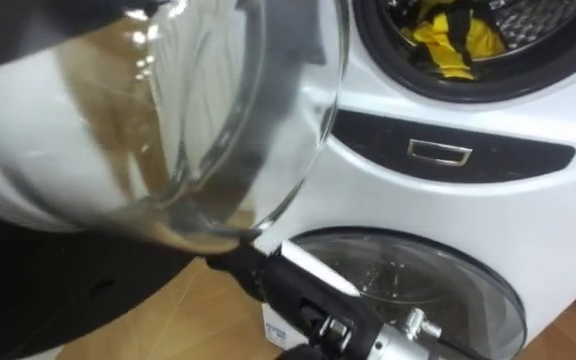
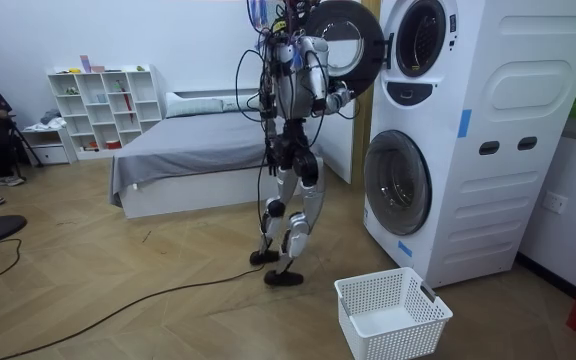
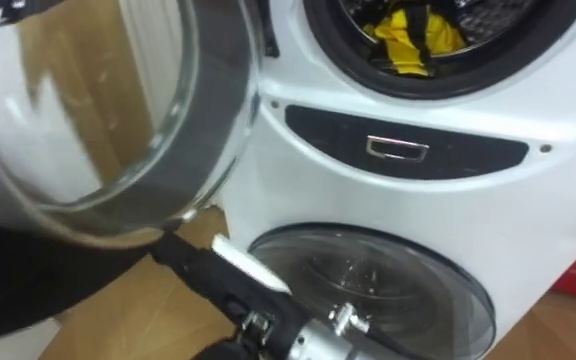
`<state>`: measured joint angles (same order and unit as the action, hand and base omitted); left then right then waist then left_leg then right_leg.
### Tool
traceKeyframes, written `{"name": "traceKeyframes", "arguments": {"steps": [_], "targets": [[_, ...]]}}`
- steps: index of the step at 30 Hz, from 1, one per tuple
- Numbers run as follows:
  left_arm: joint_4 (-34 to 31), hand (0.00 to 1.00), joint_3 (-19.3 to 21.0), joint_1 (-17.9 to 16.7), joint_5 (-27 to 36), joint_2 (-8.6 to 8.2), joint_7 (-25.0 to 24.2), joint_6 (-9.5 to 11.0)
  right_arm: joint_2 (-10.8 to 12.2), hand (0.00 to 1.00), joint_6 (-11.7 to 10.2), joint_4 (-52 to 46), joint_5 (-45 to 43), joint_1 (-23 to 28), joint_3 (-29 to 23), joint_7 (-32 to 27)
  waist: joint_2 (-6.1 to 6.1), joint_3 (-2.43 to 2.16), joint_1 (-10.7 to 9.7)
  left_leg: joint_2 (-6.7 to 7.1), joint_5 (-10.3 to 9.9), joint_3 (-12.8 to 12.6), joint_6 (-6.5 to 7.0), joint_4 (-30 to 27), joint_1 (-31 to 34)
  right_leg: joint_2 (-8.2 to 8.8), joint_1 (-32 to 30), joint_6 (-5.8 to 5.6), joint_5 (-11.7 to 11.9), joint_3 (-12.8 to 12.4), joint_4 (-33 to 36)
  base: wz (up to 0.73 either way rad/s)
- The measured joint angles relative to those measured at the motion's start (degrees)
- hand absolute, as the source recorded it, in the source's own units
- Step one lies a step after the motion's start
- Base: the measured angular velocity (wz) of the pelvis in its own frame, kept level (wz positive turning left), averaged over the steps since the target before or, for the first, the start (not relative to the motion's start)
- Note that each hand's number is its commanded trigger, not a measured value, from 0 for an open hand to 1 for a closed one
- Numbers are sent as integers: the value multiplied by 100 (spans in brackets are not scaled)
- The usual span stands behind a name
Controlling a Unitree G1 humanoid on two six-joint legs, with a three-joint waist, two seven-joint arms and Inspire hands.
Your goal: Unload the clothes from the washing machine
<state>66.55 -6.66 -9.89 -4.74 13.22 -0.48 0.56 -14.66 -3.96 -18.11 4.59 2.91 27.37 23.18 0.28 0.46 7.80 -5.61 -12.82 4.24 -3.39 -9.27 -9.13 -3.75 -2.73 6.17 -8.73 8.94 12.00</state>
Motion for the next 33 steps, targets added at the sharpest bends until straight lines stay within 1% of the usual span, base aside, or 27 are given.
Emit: {"name": "traceKeyframes", "arguments": {"steps": [1, 2, 4, 5, 6, 8, 9, 11, 13, 16, 18, 19, 21, 23, 24, 25, 26, 28, 30, 31, 33], "targets": [[39, 0, 45, -29, -29, 5, 28, -54, 47, 0, -11, 9, -30, 82, -9, -60, 24, -36, -175, -93, -80, -136, -105, -43, 99, -55, 79, -27, 111, 150, -58, 10], [41, 0, 41, 13, -35, -49, 25, -71, -51, 0, -11, 40, -64, 136, -73, -106, 34, -27, -258, -107, -81, -403, -146, 4, 74, -61, 154, -26, 110, 141, -54, 31], [-8, 0, -24, 75, -33, -72, 31, -55, -112, 0, 22, 100, -104, 168, -199, -138, 30, -8, -290, -90, -28, -674, -129, 157, 111, -70, 283, -27, 110, 73, -51, 20], [-29, 0, -46, 87, -32, -43, 57, -55, -102, 0, 30, 98, -108, 173, -233, -138, -1, -22, -280, -87, -15, -793, -108, 145, 107, -83, 325, -29, 108, 113, -49, 12], [-20, 0, -48, 97, -28, -32, 84, -61, -98, 0, 26, 88, -108, 164, -248, -133, -9, -23, -280, -69, -15, -794, -106, 141, 94, -86, 333, -29, 108, 141, -50, 10], [-13, 0, -48, 98, -31, -28, 130, -59, -81, 0, 25, 90, -118, 180, -284, -98, -38, -5, -266, -53, -20, -818, -97, 156, 73, -77, 362, -31, 108, 186, -76, 12], [-11, 0, -48, 90, -34, -24, 131, -59, -81, 0, 25, 90, -121, 181, -285, -80, -44, -4, -266, -45, -23, -819, -92, 155, 73, -69, 374, -31, 108, 207, -90, 9], [-18, 0, -45, 86, -33, -20, 132, -58, -85, 0, 25, 91, -128, 184, -291, -33, -80, -22, -257, 12, -33, -872, -72, 144, 88, -26, 385, -64, 86, 193, -143, 0], [-14, 0, -46, 92, -38, -28, 132, -55, -101, 0, 25, 96, -211, 190, -296, -28, -79, -19, -267, 44, -54, -887, -12, 100, 121, 5, 384, -64, 59, 194, -153, 4], [-13, 0, -36, 71, -40, -28, 132, -53, -98, 0, 29, 108, -386, 399, -447, -28, -96, -18, -281, 74, -56, -911, -5, -51, 173, 61, 390, -88, 35, 208, -119, 10], [-16, 0, -25, 65, -43, -33, 130, -52, -98, 0, 29, 119, -451, 515, -600, -33, -96, -18, -303, 89, -40, -910, 28, -73, 202, 74, 381, -136, -2, 197, -108, 12], [-17, 0, 17, 50, -49, -40, 129, -49, -98, 0, 30, 124, -570, 579, -728, -60, -96, -18, -297, 94, -41, -910, 35, -108, 226, 79, 365, -164, -8, 185, -89, 0], [-22, 0, 151, -1, -49, -48, 130, -53, -95, 0, 32, 126, -887, 662, -935, -160, -119, -25, -313, 102, -48, -915, 47, -147, 262, 96, 312, -164, -25, 178, 1, -3], [-21, 0, 244, -42, -46, -73, 130, -63, -111, 0, 33, 128, -1238, 774, -1257, -410, -153, -44, -316, 106, -48, -977, 47, -159, 277, 100, 238, -158, -27, 120, 80, -12], [-16, 0, 254, -45, -46, -70, 130, -65, -116, 0, 33, 128, -1296, 802, -1323, -497, -165, -54, -321, 105, -48, -988, 47, -159, 278, 98, 231, -149, -21, 108, 81, -15], [-4, 0, 308, -57, -46, -69, 125, -67, -147, 0, 33, 128, -1417, 828, -1435, -661, -198, -73, -337, 101, -48, -1038, 48, -160, 273, 90, 225, -102, 13, 68, 77, -15], [14, 0, 390, -86, -50, -70, 103, -64, -146, 0, 33, 127, -1549, 832, -1565, -800, -207, -77, -345, 100, -47, -1056, 48, -150, 250, 79, 234, -95, 26, 34, 66, -15], [105, 0, 506, -106, -44, -71, 87, -60, -145, 0, 33, 127, -1797, 828, -1792, -1039, -211, -74, -417, 100, -45, -1085, 50, -150, 194, 68, 279, -97, 37, -10, 50, -13], [226, 0, 572, -92, -47, -75, 84, -62, -140, 0, 30, 124, -2134, 812, -2011, -1312, -222, -77, -454, 101, -45, -1173, 50, -148, 117, 66, 341, -102, 34, -66, 47, -15], [283, 0, 641, -99, -49, -82, 82, -63, -140, 0, 30, 124, -2427, 757, -2150, -1455, -223, -68, -478, 103, -46, -1210, 50, -145, 76, 63, 374, -111, 30, -98, 32, -10], [336, 0, 655, -95, -46, -77, 82, -70, -145, 0, 30, 85, -2699, 675, -2351, -1660, -231, -70, -543, 108, -46, -1212, 50, -137, 68, 64, 405, -126, 32, -101, -15, -2]]}}
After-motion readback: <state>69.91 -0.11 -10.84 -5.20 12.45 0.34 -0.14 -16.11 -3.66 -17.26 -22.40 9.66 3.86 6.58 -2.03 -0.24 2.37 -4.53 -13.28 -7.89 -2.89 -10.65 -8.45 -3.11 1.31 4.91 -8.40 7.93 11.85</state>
